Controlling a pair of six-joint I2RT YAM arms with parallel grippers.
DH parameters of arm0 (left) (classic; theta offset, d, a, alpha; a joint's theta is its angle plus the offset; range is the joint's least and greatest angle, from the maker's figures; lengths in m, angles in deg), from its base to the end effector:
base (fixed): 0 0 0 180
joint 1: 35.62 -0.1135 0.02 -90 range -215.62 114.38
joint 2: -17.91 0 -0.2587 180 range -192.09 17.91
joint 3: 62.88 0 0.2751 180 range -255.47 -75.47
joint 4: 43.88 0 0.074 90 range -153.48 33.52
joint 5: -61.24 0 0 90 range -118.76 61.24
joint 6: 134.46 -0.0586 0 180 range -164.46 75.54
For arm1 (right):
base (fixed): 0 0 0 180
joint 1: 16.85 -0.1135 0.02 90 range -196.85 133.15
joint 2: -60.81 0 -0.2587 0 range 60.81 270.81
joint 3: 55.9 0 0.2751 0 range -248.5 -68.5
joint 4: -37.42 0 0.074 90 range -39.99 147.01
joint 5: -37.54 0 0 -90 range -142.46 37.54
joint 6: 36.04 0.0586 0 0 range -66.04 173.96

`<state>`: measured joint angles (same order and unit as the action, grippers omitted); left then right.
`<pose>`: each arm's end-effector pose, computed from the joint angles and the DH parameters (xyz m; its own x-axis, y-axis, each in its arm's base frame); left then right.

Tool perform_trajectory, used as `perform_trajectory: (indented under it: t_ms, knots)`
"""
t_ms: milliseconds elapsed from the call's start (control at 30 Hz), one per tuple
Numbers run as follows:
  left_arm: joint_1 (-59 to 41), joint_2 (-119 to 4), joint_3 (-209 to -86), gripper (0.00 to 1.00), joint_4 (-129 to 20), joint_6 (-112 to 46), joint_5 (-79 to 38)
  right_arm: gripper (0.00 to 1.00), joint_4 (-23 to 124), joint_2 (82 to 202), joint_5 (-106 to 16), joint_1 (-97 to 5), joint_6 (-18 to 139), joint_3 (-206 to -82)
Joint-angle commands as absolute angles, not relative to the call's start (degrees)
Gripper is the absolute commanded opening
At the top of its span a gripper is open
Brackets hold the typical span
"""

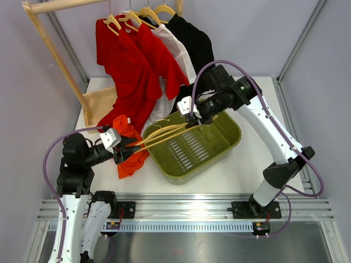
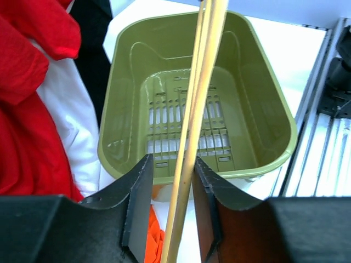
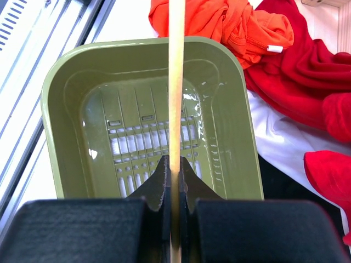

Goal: Remove the t-shirt from the hanger
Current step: Pass the hanger from the right arm to the left

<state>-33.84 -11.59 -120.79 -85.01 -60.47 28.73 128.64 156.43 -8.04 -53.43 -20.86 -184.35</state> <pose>0.1381 -0.0537 0.3485 0.0198 0.1477 -0.9888 0.8671 0.4899 0.0906 0.2464 0.2339 0.4214 0.5160 -0.4754 -0.7125 -0.8486 -0.3969 -0.3498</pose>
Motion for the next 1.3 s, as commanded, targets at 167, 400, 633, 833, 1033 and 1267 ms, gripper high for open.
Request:
perform_trajectory:
  t_ms: [167, 400, 633, 833, 1033, 1267]
  knots:
    - [-33.34, -12.24, -120.21, 0.43, -81.88, -59.58, 33.29, 0.0, 143.62, 158.63, -4.56, -53.41, -21.62, -188.03]
    - [-32.81, -11.18, -118.98, 0.47, -82.32, -60.37, 31.97, 0.0, 143.62, 158.9, -3.77, -53.32, -21.36, -188.38]
    - [-32.37, -11.53, -118.89, 0.37, -82.14, -60.63, 31.88, 0.0, 143.7, 158.99, -3.86, -53.41, -21.18, -188.3]
    - [-32.2, -11.53, -118.98, 0.09, -81.96, -60.02, 32.76, 0.0, 143.62, 159.6, -3.77, -53.41, -20.83, -188.3]
    - [-32.2, -11.8, -118.8, 0.0, -80.21, -55.98, 32.23, 0.0, 143.53, 161.0, -3.59, -53.41, -19.6, -188.91]
    - [-32.2, -13.64, -120.73, 0.0, -82.13, -48.08, 30.04, 0.26, 139.67, 162.06, -3.5, -53.41, -13.56, -188.56]
